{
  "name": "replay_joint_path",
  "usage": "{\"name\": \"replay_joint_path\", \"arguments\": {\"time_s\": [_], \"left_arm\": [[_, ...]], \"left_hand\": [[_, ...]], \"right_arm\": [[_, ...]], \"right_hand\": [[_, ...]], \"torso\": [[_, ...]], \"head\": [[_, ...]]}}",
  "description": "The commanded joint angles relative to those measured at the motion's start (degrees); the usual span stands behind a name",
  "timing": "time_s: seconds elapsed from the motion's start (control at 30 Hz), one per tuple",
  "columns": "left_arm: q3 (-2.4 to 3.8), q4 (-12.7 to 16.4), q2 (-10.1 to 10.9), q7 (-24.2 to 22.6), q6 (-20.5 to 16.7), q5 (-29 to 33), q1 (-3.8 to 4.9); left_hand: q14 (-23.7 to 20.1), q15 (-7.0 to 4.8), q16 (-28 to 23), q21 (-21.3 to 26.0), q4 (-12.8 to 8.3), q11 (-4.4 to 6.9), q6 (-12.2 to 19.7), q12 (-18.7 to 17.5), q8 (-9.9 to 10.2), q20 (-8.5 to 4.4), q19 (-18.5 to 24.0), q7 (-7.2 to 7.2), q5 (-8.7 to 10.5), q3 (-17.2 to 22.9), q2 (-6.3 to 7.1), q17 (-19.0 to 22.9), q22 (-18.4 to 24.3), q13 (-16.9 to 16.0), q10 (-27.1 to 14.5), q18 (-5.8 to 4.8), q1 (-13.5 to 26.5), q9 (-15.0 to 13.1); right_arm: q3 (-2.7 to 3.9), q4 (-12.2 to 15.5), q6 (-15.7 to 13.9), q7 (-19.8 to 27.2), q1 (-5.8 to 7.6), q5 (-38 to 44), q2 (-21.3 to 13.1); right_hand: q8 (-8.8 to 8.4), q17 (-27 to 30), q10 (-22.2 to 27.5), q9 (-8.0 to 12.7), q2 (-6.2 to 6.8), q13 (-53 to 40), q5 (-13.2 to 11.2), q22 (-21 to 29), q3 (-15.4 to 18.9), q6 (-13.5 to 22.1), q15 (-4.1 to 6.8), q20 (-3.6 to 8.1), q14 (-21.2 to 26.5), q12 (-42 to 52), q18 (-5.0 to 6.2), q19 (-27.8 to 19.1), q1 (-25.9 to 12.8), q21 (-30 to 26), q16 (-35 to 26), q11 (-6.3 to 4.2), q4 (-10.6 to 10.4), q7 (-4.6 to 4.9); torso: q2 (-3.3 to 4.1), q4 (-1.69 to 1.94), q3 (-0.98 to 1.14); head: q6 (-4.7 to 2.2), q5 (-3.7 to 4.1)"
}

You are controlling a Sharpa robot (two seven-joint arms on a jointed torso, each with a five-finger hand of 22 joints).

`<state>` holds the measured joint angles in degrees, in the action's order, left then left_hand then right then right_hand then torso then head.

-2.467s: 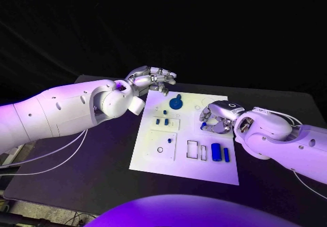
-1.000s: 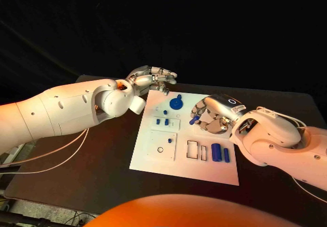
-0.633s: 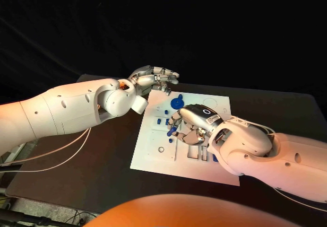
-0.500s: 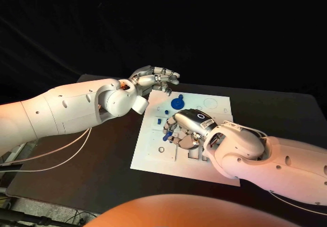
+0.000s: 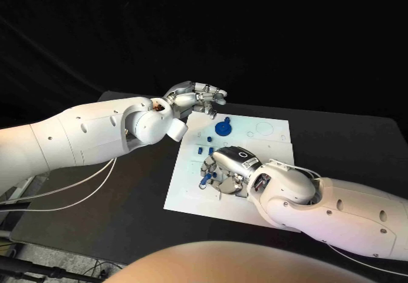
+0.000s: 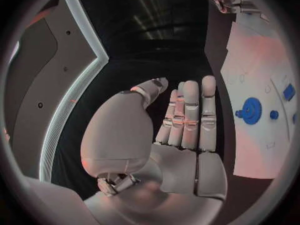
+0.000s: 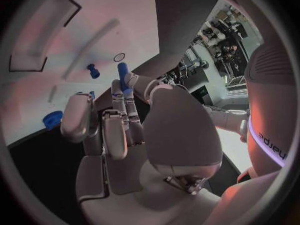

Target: Assemble the parts on the task board

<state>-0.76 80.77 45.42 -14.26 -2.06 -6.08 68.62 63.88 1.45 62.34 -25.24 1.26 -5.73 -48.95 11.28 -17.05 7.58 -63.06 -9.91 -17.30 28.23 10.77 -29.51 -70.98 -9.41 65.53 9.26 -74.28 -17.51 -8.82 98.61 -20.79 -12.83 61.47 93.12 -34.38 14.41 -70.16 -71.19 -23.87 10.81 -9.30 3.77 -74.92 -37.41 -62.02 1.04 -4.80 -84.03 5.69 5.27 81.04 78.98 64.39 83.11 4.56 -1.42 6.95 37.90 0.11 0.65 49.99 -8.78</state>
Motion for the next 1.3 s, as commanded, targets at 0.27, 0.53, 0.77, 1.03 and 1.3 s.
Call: {"name": "replay_joint_path", "arguments": {"time_s": [0.27,0.53,0.77,1.03,1.3], "left_arm": [[0.03,0.18,-0.05,-0.28,1.07,0.19,0.06],[0.03,0.26,0.02,-0.24,1.08,0.19,0.06],[0.03,0.30,0.06,-0.22,1.08,0.19,0.06],[0.03,0.40,0.15,-0.13,1.08,0.19,0.07],[0.03,0.49,0.19,-0.10,1.08,0.19,0.07]], "left_hand": [[-0.37,0.16,-0.28,0.46,-0.14,-0.02,0.40,0.41,-0.48,0.00,-0.27,0.11,-0.17,-0.40,-0.44,0.10,0.09,-0.09,-0.38,1.06,-0.07,-0.11],[-0.37,0.16,-0.28,0.46,-0.14,-0.02,0.40,0.41,-0.48,0.00,-0.27,0.11,-0.17,-0.40,-0.44,0.10,0.09,-0.09,-0.38,1.06,-0.07,-0.11],[-0.37,0.16,-0.28,0.46,-0.14,-0.02,0.40,0.41,-0.48,0.00,-0.27,0.11,-0.17,-0.40,-0.44,0.10,0.09,-0.09,-0.38,1.06,-0.07,-0.11],[-0.37,0.16,-0.28,0.46,-0.14,-0.02,0.40,0.41,-0.48,0.00,-0.27,0.11,-0.17,-0.40,-0.44,0.10,0.09,-0.09,-0.38,1.06,-0.07,-0.11],[-0.40,0.16,-0.28,0.55,-0.14,-0.02,0.46,0.49,-0.61,0.00,-0.31,0.11,-0.17,-0.47,-0.46,0.14,0.14,-0.12,-0.43,1.06,-0.03,-0.16]], "right_arm": [[-0.09,-1.04,2.44,0.63,-0.54,1.34,0.72],[-0.13,-2.02,2.81,0.24,-0.92,2.78,1.40],[-0.18,-2.83,3.47,0.02,-1.46,4.13,2.19],[-0.25,-3.14,4.17,-0.74,-1.83,6.15,2.70],[-0.30,-2.28,4.14,-0.55,-1.98,6.79,2.90]], "right_hand": [[0.19,0.02,-1.89,-0.09,-0.35,0.07,0.26,-4.73,-0.26,-0.20,0.30,0.22,-2.13,0.09,0.01,0.03,-0.27,-0.27,-0.05,-1.51,0.01,-0.05],[0.20,0.13,-1.88,-0.15,-0.34,0.04,0.27,-4.68,-0.33,-0.13,0.29,0.22,-2.11,0.04,0.05,-0.04,-0.37,-0.44,-0.09,-1.50,0.07,-0.04],[0.20,0.14,-1.87,-0.17,-0.34,0.03,0.27,-4.66,-0.35,-0.10,0.29,0.22,-2.10,0.02,0.06,-0.06,-0.42,-0.50,-0.10,-1.50,0.09,-0.04],[0.16,0.13,-1.74,-0.33,-0.17,-0.04,0.29,-4.71,-0.58,0.23,0.25,0.20,-2.10,-0.21,0.05,-0.08,-0.69,-0.50,-0.10,-1.43,0.41,0.01],[-1.37,0.20,-0.05,-0.22,2.22,-0.16,1.75,-4.62,-0.63,3.51,-0.51,-0.30,-2.05,-1.68,0.11,-0.42,-3.89,-1.23,-0.13,-0.56,0.82,0.86]], "torso": [[0.02,-0.02,-0.01],[-0.03,0.03,-0.03],[-0.06,0.03,-0.05],[-0.05,0.02,-0.07],[-0.07,0.04,-0.08]], "head": [[0.01,-0.16],[0.01,-0.18],[0.01,-0.25],[0.01,-0.28],[0.01,-0.29]]}}
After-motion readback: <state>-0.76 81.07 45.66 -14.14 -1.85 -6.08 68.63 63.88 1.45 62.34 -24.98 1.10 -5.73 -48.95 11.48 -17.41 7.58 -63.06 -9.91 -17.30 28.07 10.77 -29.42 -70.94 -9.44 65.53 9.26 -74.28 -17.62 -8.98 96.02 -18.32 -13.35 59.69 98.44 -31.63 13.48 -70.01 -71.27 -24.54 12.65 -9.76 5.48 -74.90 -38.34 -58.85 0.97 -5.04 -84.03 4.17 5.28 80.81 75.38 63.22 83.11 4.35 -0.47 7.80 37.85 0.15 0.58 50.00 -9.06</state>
